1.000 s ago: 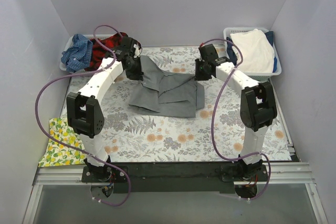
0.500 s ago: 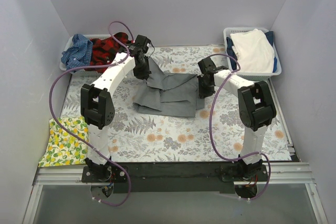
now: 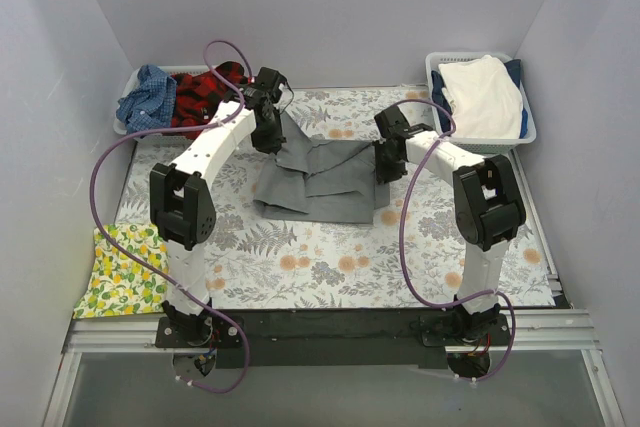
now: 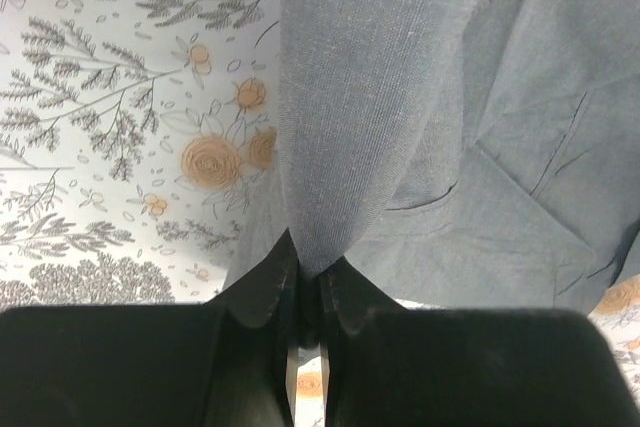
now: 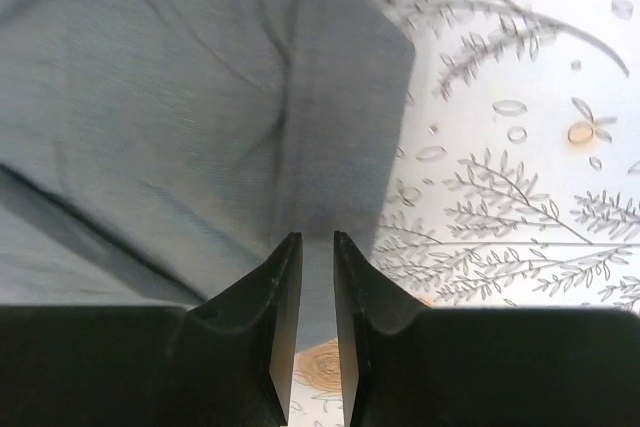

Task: Fold and stack the long sleeve shirts
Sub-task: Fold the shirt

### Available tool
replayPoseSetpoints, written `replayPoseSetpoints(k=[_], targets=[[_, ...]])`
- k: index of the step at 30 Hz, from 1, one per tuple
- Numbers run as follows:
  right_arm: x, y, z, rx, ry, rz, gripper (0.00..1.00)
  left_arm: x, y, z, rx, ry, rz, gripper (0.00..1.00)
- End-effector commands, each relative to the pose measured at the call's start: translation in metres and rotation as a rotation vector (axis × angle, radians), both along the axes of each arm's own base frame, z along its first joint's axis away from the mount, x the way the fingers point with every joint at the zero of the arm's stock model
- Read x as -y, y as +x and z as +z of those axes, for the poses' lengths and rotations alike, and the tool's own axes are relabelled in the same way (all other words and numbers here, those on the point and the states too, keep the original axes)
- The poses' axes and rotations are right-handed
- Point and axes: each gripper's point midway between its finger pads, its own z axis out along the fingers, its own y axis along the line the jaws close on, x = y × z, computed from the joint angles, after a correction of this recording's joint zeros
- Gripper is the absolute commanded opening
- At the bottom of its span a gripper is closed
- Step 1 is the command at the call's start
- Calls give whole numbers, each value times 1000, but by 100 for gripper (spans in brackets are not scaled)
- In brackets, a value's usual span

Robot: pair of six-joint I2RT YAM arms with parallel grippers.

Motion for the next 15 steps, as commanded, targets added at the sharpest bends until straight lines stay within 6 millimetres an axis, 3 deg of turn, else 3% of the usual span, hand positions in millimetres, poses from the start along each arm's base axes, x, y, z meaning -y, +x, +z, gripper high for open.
replayPoseSetpoints(k=[1, 9, 15], targets=[[-54, 31, 68, 181, 123, 99, 27, -1, -15, 46, 86, -51, -18, 4], [-170, 1, 72, 123, 372, 371, 27, -1, -27, 55, 101, -88, -38, 4], [-226, -17, 47, 41, 459, 484, 27, 0, -34, 57, 100, -101, -49, 4]])
